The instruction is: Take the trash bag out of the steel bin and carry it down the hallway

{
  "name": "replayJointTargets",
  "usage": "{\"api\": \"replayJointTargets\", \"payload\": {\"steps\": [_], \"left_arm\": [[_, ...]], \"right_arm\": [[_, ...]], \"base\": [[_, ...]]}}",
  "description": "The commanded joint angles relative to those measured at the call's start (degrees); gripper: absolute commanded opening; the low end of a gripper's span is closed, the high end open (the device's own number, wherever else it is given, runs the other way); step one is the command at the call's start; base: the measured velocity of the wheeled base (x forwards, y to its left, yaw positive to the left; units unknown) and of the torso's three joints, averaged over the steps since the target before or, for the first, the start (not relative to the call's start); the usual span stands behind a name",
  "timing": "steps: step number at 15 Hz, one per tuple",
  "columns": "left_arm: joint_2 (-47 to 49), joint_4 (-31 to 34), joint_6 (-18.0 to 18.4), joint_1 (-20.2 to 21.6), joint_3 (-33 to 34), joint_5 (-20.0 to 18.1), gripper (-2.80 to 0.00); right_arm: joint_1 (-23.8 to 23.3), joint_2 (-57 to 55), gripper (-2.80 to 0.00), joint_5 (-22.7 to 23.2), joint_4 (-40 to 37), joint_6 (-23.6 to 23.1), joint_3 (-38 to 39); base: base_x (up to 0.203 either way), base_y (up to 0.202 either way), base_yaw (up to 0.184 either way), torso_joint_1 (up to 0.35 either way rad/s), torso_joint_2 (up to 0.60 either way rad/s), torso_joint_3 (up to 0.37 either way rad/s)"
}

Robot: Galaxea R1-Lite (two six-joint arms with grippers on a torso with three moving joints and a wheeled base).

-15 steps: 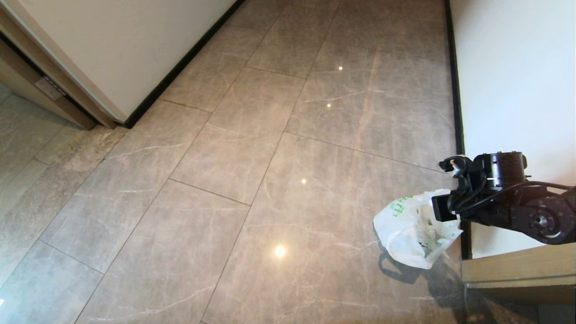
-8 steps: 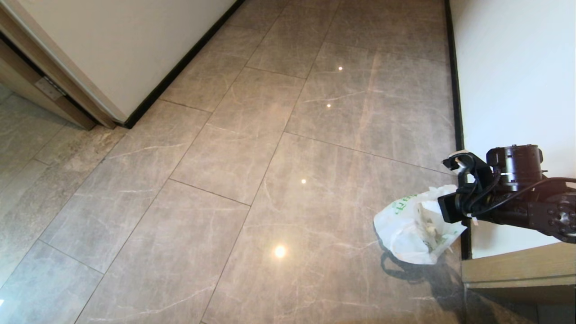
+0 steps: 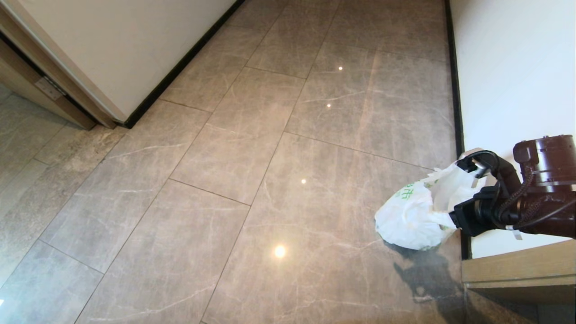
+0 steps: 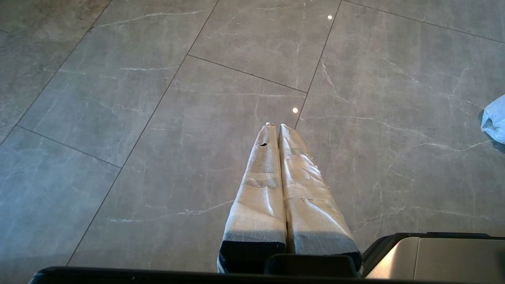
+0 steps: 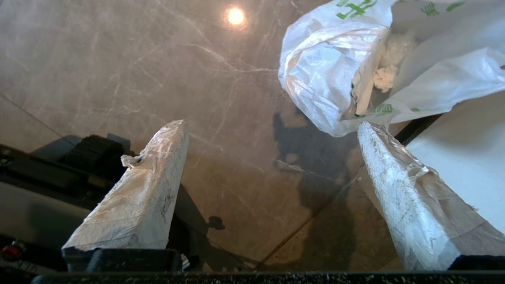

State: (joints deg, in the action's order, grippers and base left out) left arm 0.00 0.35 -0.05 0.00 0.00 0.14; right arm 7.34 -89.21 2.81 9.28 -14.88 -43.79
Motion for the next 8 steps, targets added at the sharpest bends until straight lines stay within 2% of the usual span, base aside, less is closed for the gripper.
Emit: {"api": "replayJointTargets", "payload": {"steps": [1,2,5,8], "left_arm": [[0.0,0.0,0.0,0.0,0.0,0.0,-2.80],[0.0,0.0,0.0,0.0,0.0,0.0,-2.80],[0.0,0.0,0.0,0.0,0.0,0.0,-2.80],[0.0,0.0,0.0,0.0,0.0,0.0,-2.80]], "right_arm": [[4.1,3.4,0.00,-0.1,-1.3,0.0,0.5],[4.5,3.4,0.00,-0.2,-1.3,0.1,0.9],[10.6,3.4,0.00,0.0,0.3,0.2,0.8],[12.5,4.3,0.00,0.3,0.7,0.4,-0.7]], "base": [[0.000,0.000,0.000,0.000,0.00,0.000],[0.000,0.000,0.000,0.000,0.00,0.000],[0.000,0.000,0.000,0.000,0.00,0.000],[0.000,0.000,0.000,0.000,0.00,0.000]]}}
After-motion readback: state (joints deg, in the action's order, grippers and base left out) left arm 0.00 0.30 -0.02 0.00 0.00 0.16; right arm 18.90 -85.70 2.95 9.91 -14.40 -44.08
